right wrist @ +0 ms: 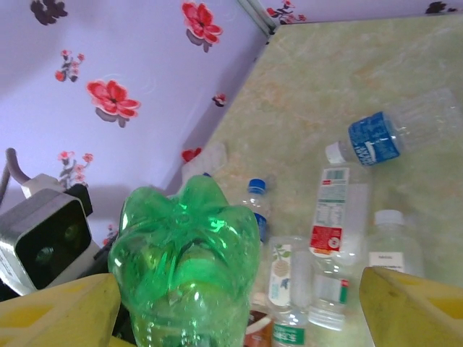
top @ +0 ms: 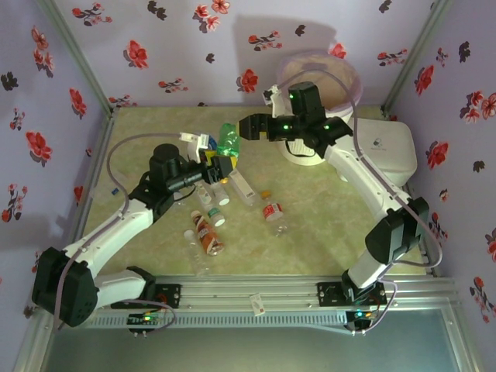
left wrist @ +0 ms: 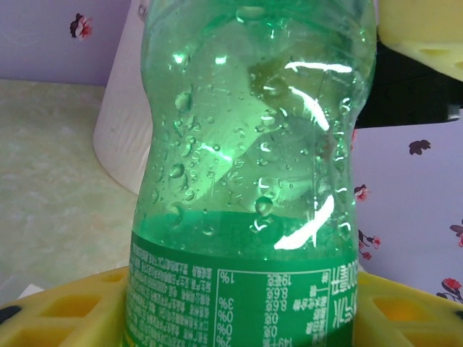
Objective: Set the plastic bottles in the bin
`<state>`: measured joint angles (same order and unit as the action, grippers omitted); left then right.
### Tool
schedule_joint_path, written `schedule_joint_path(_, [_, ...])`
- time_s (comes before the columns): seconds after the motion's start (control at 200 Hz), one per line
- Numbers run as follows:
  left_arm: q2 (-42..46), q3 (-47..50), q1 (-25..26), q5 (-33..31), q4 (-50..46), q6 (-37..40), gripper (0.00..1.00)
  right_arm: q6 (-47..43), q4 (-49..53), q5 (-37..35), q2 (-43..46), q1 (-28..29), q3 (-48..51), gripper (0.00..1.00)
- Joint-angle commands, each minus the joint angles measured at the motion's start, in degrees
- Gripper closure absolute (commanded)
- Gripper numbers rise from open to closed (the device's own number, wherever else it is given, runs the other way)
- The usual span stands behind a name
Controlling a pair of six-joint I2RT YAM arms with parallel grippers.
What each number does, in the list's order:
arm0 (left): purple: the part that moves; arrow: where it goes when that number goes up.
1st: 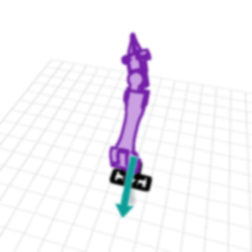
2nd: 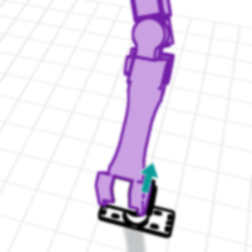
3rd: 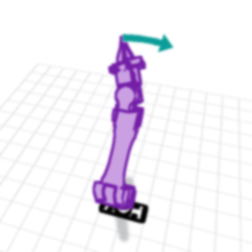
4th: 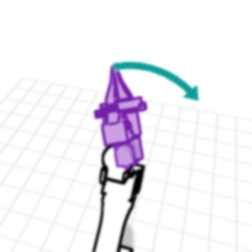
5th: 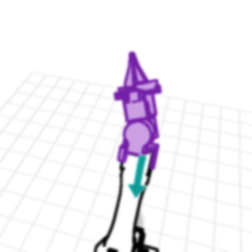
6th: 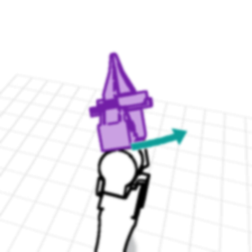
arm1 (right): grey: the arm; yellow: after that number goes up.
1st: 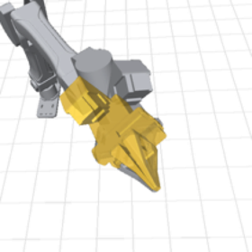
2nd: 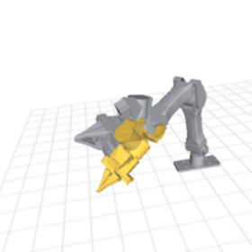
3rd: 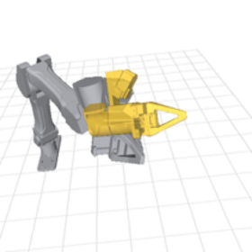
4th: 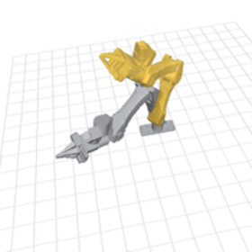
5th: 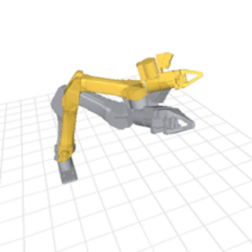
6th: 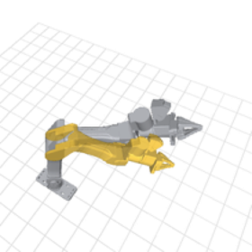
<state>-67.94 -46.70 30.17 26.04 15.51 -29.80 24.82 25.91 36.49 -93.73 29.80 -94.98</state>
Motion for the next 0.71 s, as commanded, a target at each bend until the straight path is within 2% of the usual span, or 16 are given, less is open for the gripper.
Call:
schedule_joint_path(0.0, [-0.76,0.4,0.64,1.4,3.77,0.66,0.92,5.15,-6.42,5.06,-2.2,0.77,-0.1,0.13])
schedule_joint_path(0.285, [-2.28,0.1,0.76,1.43,4.77,0.87,0.92,10.36,-12.16,9.62,-5.13,2.19,0.82,0.13])
schedule_joint_path(0.7, [-4.17,-0.23,0.68,1.21,5.71,0.33,0.91,10.8,-11.85,8.95,-5.68,2.18,1.1,0.37])
